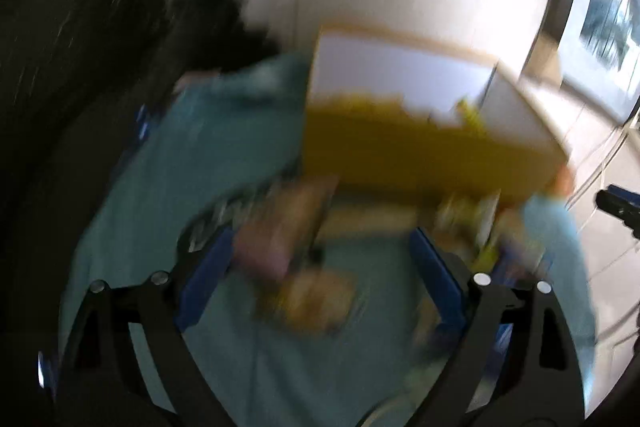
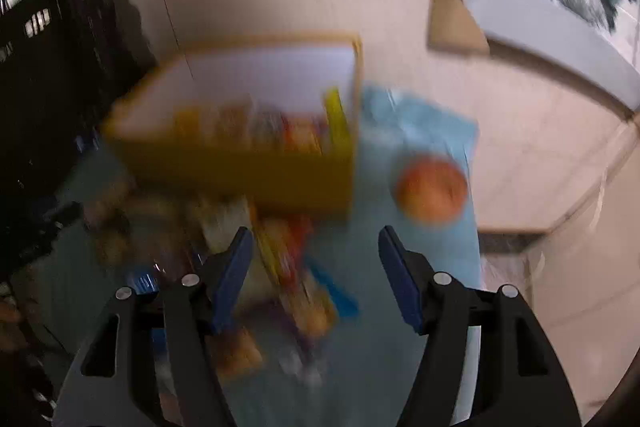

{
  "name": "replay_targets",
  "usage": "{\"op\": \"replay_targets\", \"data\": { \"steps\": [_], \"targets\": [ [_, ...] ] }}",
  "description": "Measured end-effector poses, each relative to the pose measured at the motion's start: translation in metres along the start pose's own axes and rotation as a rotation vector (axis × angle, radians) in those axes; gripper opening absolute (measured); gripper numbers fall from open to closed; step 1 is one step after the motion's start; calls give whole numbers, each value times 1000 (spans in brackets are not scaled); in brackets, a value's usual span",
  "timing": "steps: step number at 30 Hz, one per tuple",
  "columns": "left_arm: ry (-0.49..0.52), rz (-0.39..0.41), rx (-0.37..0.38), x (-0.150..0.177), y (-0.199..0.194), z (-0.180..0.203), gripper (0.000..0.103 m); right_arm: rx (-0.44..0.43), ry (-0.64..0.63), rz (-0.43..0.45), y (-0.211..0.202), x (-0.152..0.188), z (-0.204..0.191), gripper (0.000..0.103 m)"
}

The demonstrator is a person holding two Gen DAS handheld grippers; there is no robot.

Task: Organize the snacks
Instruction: 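Grasp the round bun bag with left tool while right tool grasps white candy bag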

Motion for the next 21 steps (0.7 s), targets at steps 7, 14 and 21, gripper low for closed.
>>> {"op": "replay_targets", "data": {
  "steps": [7, 14, 21],
  "targets": [
    [72, -92, -48, 57, 4, -15, 91, 29, -10, -114, 17, 66, 3, 66],
    [138, -104, -44, 49, 29, -3, 91, 26, -16, -157, 48, 68, -6, 68],
    [228, -115, -98, 54, 69, 6, 101, 25, -29, -202, 86, 68, -12, 76]
  ]
}}
Point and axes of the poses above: each gripper's, at about its wrist camera, not at the fingertips, and y roughly the way its jaws point, z to its right, x to its underside, the point moved 7 cm from there along y, roughly the way its jaws point, and after that the axes turned 5 degrees about z, right-handed, at the moved point
